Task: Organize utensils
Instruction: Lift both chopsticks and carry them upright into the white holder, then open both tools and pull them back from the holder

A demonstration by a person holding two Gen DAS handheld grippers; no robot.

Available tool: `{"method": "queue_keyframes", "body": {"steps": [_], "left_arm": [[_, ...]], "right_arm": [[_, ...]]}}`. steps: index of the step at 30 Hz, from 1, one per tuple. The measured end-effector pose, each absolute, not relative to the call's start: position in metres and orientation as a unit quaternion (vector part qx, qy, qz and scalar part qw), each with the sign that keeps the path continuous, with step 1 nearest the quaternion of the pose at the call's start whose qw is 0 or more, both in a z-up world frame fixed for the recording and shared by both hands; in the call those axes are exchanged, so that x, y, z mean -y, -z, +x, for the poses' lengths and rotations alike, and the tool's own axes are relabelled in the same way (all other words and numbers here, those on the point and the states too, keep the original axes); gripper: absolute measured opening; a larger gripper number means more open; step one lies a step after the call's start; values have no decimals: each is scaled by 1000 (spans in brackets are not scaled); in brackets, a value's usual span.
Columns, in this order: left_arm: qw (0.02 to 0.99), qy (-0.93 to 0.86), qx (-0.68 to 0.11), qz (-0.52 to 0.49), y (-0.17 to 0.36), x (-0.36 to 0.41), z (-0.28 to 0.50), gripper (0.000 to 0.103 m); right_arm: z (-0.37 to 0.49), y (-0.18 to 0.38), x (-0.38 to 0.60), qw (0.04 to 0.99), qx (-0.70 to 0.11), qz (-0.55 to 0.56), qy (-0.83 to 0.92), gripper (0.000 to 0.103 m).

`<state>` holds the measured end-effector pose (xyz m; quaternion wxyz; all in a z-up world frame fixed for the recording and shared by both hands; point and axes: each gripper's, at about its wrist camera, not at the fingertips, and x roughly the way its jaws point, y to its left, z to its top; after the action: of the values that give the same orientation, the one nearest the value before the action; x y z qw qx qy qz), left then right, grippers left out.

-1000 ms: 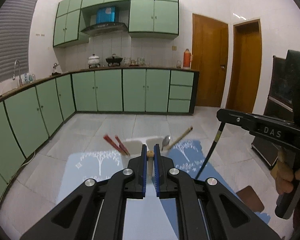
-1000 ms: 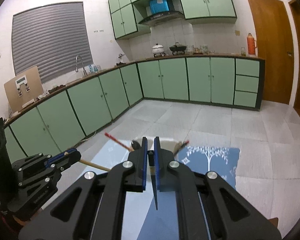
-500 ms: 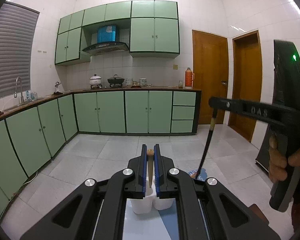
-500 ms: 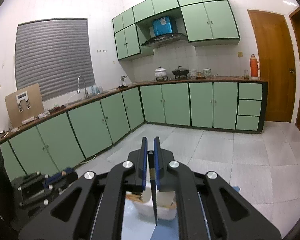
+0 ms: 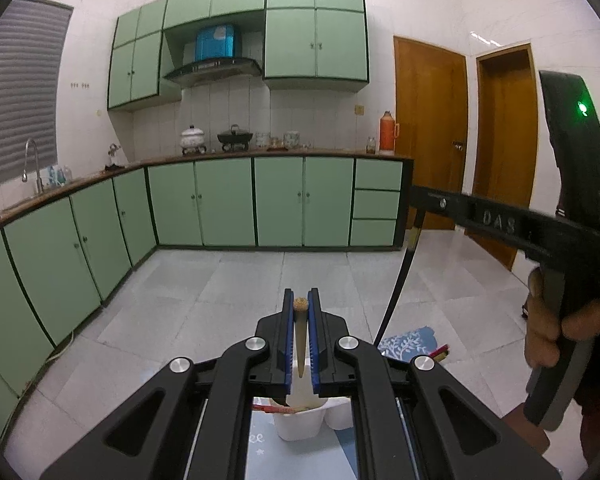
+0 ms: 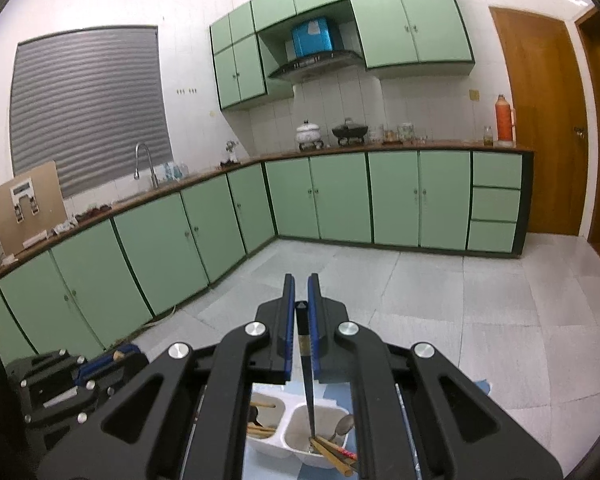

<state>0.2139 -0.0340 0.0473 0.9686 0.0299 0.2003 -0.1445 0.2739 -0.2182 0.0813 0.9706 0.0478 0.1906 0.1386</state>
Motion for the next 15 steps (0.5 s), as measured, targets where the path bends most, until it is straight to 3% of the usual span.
{"method": "queue_keyframes", "body": {"steps": [12,15], "left_arm": [[955,141,-260,33,8,37,253,7],[951,142,-274,36,19,38,260,7]], "right_arm": [[279,-17,211,954,-257,50,-147,6],[276,-4,212,949,-272,56,-147,10]]}}
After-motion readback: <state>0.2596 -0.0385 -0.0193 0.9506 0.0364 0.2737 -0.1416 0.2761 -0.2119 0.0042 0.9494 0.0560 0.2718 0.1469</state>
